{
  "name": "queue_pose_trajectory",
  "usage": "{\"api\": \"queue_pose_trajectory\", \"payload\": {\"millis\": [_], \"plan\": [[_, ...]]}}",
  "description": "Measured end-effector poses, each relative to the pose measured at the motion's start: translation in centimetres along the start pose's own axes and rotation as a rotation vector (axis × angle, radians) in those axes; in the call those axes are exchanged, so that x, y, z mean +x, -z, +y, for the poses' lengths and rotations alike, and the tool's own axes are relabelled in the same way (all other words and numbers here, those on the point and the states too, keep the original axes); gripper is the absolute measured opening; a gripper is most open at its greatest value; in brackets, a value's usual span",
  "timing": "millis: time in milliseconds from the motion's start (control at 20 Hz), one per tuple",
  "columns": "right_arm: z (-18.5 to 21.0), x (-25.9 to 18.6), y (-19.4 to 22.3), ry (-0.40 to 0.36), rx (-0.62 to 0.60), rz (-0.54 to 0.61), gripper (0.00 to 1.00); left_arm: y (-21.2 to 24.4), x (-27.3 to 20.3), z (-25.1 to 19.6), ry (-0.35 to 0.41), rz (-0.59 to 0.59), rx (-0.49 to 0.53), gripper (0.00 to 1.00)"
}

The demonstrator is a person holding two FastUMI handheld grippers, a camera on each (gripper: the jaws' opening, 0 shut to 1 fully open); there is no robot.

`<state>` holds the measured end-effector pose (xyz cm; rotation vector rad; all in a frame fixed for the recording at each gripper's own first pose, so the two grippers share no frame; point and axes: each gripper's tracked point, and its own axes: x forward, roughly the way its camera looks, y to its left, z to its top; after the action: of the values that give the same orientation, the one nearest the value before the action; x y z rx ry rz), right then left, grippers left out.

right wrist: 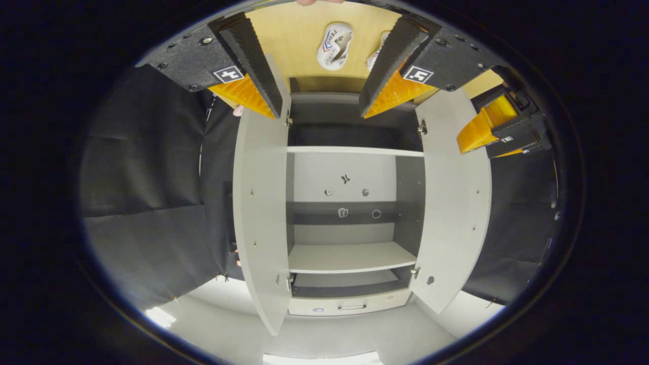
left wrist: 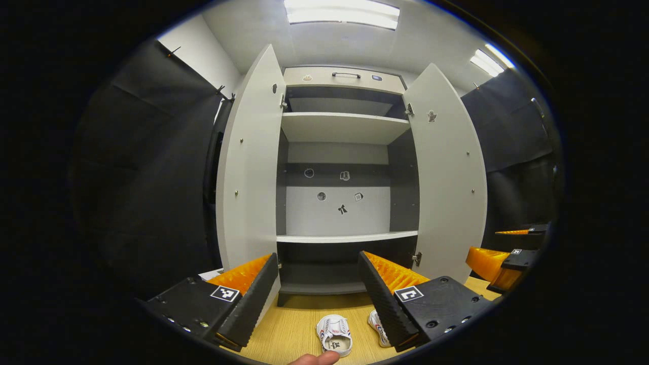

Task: Grab one shoe with the right hand and put it into the shoe cabinet, grab the other shoe with the left hand and put it into the shoe cabinet; then close the right door with the right hand and the left door with the left hand.

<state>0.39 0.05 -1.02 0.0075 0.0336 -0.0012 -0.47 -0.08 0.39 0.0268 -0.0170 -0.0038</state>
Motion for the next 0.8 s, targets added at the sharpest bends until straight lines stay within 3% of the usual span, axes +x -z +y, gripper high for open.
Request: {"api": "queue_pose_trajectory", "payload": {"millis": [450, 800], "plan": [[2.9, 1.2, 6.6, -0.081, 0.012, 0.149, 0.99, 0.4, -0.7, 1.0, -0.016, 0.007, 0.026, 0.95], [5.9, 3.5, 15.4, -0.150, 0.066, 0.343, 0.98, 0.8, -1.2, 2.1, -0.020, 0.018, 0.044, 0.95]]}}
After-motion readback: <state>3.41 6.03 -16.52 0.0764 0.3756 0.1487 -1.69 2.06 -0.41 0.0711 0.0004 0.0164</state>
